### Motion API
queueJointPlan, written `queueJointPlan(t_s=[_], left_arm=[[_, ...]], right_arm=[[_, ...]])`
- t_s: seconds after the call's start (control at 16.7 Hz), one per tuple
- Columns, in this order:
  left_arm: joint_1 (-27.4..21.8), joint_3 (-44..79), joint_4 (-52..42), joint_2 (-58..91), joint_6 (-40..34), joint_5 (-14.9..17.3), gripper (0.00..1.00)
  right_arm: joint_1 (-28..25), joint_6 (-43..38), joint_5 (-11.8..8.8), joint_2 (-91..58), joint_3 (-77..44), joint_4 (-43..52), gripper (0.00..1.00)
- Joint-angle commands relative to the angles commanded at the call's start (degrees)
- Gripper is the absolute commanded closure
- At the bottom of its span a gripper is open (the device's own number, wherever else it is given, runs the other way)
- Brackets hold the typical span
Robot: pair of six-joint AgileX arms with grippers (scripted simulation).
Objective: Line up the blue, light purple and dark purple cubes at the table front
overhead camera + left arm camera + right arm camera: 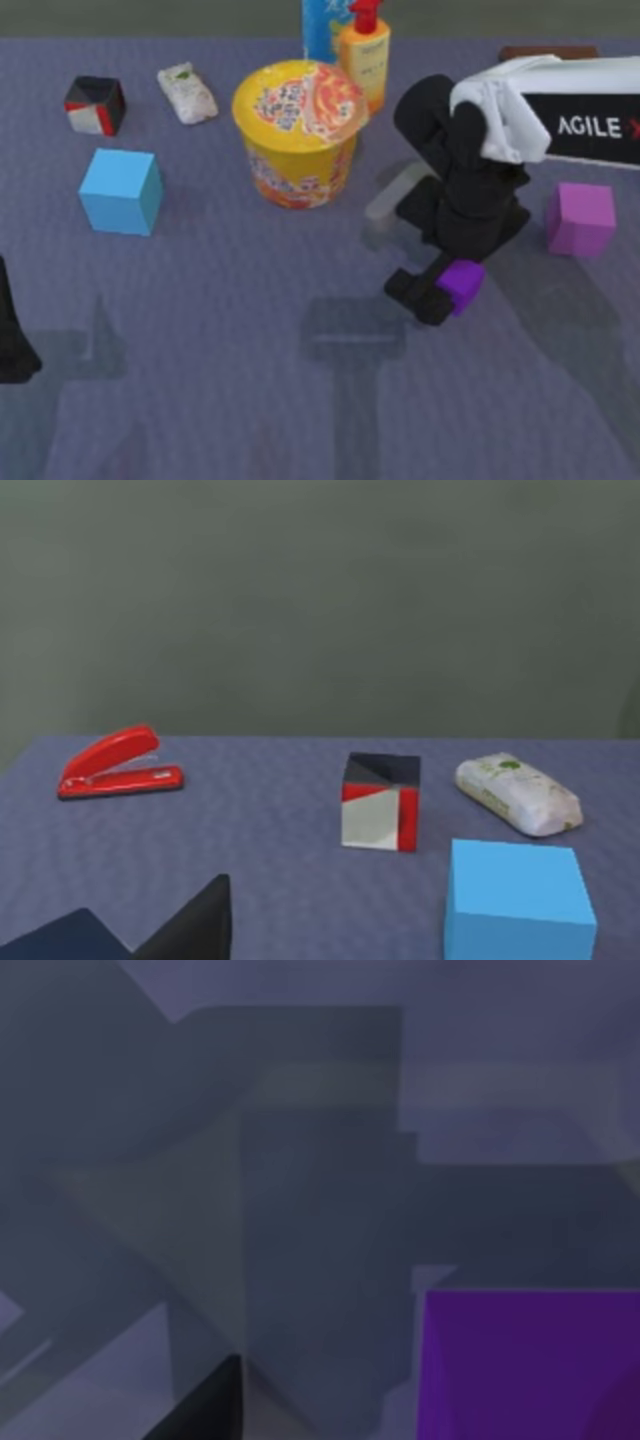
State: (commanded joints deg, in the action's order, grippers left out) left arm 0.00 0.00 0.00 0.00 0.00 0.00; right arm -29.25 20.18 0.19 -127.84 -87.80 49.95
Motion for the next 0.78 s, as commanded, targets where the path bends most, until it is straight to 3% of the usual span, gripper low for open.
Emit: queueJointPlan(t_s=[0.12,0.78], left_arm=[[0.0,0.0,0.0,0.0,0.0,0.0,0.0],[0.0,0.0,0.0,0.0,0.0,0.0,0.0]], right_arm=[[0.0,0.0,0.0,0.0,0.0,0.0,0.0],[0.0,0.0,0.0,0.0,0.0,0.0,0.83]])
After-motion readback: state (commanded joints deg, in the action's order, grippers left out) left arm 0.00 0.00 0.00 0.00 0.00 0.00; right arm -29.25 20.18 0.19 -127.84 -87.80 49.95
